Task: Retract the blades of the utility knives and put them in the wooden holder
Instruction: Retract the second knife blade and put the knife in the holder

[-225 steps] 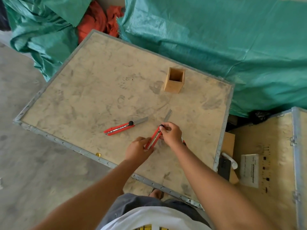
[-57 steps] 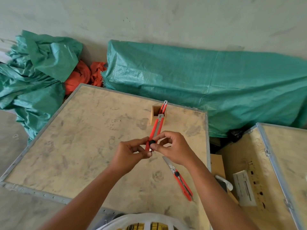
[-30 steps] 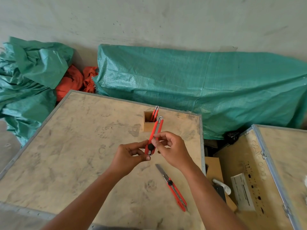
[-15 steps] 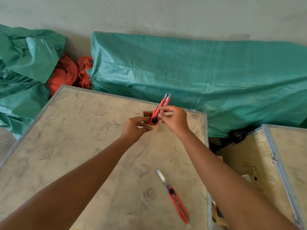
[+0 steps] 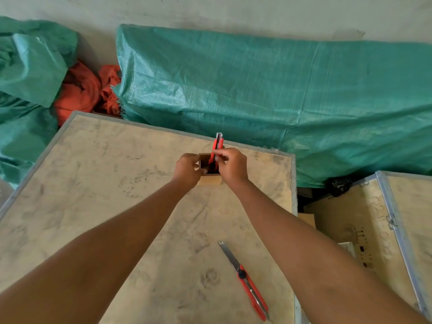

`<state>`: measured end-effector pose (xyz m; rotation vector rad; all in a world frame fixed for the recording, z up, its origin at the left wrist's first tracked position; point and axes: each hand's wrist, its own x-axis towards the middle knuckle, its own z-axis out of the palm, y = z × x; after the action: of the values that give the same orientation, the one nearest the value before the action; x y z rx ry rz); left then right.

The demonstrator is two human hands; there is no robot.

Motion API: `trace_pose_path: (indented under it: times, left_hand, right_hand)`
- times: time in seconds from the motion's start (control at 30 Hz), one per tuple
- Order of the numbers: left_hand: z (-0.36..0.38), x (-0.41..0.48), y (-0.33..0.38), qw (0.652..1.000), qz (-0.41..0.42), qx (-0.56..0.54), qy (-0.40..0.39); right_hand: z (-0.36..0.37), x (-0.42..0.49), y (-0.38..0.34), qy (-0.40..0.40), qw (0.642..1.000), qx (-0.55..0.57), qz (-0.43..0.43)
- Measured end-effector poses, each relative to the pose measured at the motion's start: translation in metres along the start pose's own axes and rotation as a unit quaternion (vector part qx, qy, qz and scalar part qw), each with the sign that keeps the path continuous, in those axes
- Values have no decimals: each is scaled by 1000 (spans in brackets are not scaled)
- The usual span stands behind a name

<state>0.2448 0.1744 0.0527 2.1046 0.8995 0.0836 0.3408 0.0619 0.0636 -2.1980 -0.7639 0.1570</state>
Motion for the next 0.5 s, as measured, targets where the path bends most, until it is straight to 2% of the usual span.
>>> trace_pose_path:
  times: [0.2, 0.5]
  left_hand:
    - [2, -1, -2, 1000, 6, -1, 4]
    - [3, -19, 0, 1000, -11, -6, 10]
  right_hand:
    - [5, -5, 3, -20, 999, -28, -8]
    - [-12, -30, 4, -6, 1000, -3, -12]
